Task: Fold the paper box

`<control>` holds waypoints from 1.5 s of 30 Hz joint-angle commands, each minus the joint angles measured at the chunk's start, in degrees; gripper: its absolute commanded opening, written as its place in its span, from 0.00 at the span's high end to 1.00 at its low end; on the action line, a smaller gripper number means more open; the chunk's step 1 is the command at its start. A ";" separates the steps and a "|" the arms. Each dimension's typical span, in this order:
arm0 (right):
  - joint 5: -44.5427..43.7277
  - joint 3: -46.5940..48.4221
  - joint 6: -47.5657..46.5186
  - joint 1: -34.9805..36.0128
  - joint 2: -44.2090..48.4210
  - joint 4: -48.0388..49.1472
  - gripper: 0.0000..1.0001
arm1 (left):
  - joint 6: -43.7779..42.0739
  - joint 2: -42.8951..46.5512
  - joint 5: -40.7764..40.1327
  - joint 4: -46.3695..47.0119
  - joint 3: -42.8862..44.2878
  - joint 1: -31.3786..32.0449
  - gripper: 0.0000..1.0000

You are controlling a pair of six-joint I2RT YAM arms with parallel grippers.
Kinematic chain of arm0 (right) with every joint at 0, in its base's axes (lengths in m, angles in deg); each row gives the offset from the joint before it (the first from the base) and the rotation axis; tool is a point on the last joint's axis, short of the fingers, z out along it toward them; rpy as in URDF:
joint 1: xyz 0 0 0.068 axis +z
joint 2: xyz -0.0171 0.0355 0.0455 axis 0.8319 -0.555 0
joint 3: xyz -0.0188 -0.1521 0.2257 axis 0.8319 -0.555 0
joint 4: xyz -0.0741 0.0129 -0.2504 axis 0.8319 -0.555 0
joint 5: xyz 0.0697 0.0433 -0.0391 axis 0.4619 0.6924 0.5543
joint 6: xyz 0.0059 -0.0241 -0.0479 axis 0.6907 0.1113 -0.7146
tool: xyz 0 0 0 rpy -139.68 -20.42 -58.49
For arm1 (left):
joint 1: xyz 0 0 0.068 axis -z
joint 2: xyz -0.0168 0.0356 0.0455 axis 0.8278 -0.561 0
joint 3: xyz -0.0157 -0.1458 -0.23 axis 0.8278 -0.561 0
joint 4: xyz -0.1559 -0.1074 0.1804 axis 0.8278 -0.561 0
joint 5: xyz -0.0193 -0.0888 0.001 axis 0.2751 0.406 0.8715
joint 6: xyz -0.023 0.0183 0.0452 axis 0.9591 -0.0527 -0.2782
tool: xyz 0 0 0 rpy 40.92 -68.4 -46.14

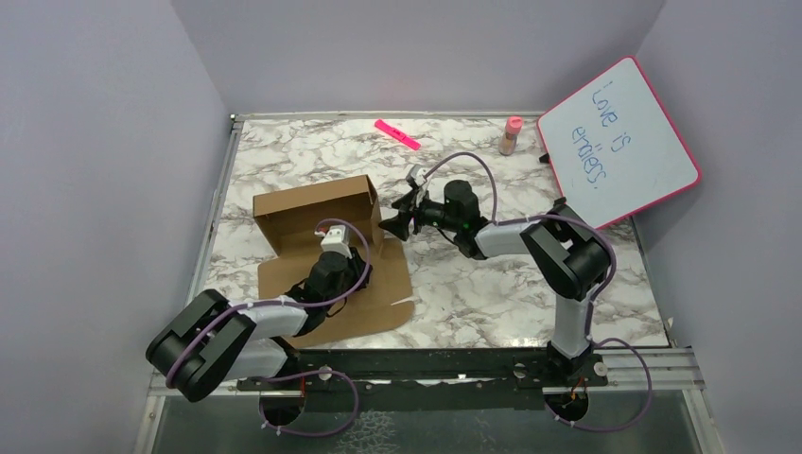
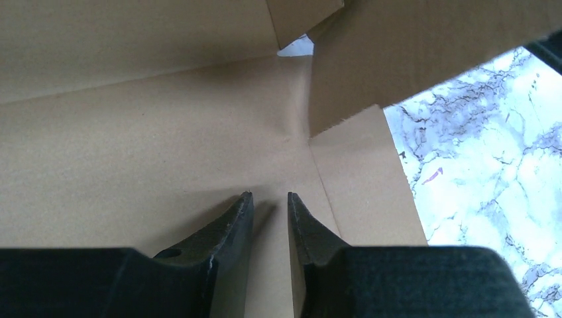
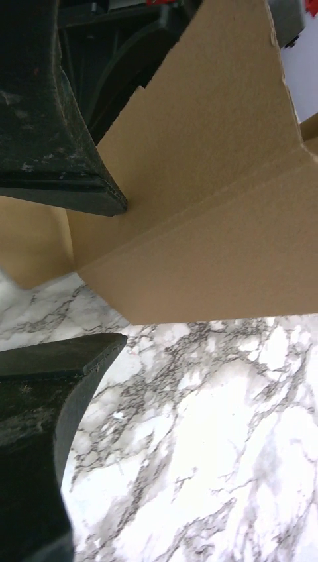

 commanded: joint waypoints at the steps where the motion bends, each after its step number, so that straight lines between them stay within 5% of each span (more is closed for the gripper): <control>1: 1.59 3.23 -1.31 1.44 -1.97 2.99 0.29 | -0.77 -3.32 5.72 -1.19 -0.03 -0.08 0.75; 14: -6.45 6.33 -1.53 4.08 -7.07 8.01 0.29 | -1.34 -5.47 11.85 3.85 -0.51 0.82 0.81; 21: -8.65 6.35 -1.84 5.00 -9.30 10.81 0.41 | -1.65 -3.86 13.19 4.05 -0.64 1.04 0.81; 28: -9.34 6.78 -1.87 5.33 -10.54 10.85 0.42 | -1.83 2.71 16.04 2.75 -0.28 1.08 0.79; 36: -7.78 8.60 -1.45 5.29 -12.38 10.16 0.42 | -4.80 14.25 17.41 -13.05 6.40 1.02 0.72; 45: -8.56 7.03 -0.30 5.34 -12.29 12.27 0.42 | -10.01 19.28 4.32 -40.61 28.33 0.57 0.60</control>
